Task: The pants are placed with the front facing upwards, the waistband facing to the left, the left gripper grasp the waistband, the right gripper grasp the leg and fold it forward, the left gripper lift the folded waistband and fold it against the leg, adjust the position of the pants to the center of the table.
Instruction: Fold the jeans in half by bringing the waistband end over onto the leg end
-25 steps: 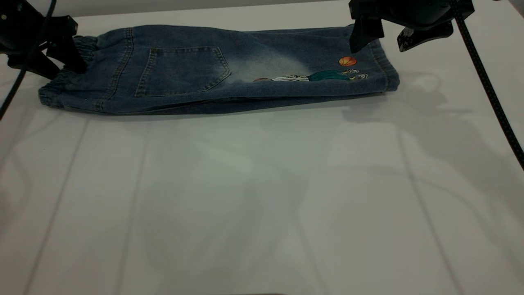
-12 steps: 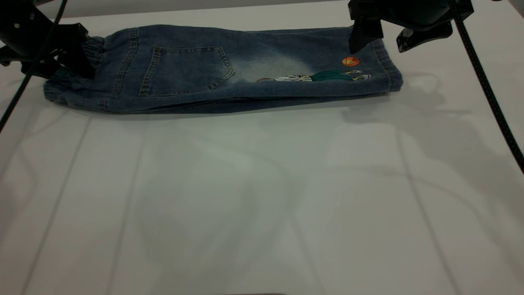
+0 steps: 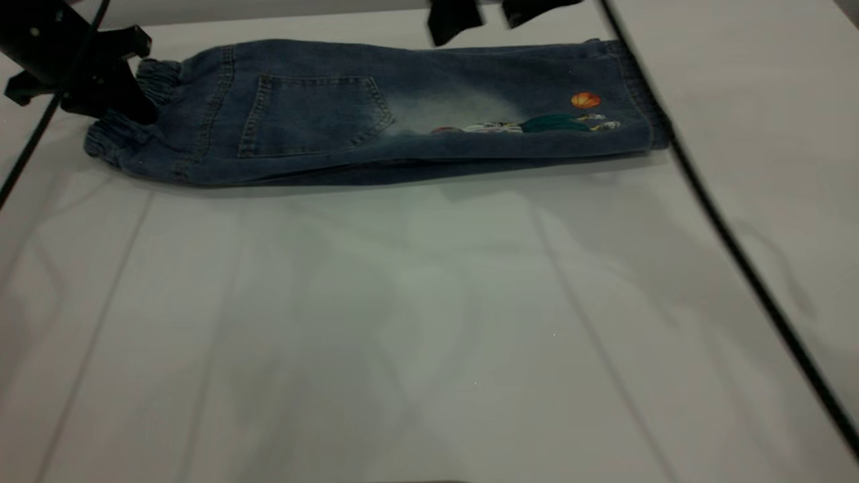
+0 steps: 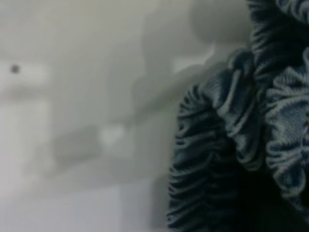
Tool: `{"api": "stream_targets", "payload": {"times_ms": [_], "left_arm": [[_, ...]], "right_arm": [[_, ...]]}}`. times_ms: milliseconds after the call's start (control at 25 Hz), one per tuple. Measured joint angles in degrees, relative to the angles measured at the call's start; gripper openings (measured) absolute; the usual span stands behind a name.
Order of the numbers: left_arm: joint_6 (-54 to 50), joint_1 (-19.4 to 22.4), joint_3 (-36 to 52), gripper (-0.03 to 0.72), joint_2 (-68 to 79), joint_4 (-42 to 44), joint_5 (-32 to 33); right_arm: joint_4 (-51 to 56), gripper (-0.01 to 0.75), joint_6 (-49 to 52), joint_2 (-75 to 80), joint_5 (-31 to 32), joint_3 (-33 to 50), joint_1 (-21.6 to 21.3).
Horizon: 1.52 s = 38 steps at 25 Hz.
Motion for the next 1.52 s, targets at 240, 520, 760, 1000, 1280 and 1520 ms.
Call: {"api": "stream_targets", "payload": {"times_ms": [240,520,760,1000,1280,1520], "left_arm": [[0.0,-0.4,-5.5,0.071,-2.7,0.8,9.1],[0.2,-0.6,-11.7,0.071,-9.4,1.0,14.4],[0.4,-1.5,-14.9,0.071,-13.5,1.1,16.2],[0.4,-6.5,-15.4,0.07,-14.7,0.3,16.4],[0.4,-11.3,-15.5,0.07,-15.0,0.1,16.4],[0.4,-12.9,-15.5,0.07,-15.0,-0.1,16.7]], "right_arm": [[1.0,0.549,-0.1,8.6,0.7,-7.2,2.5],[6.5,0.549,-0.1,15.0,2.0,-10.3,3.7],[8.7,0.549,-0.3,16.0,2.3,-10.7,6.3],[8.7,0.549,-0.4,16.0,2.8,-10.9,10.6],[7.0,0.549,-2.4,8.9,11.8,-10.9,9.4],[4.8,0.549,-2.9,0.5,22.1,-10.9,2.0]]}}
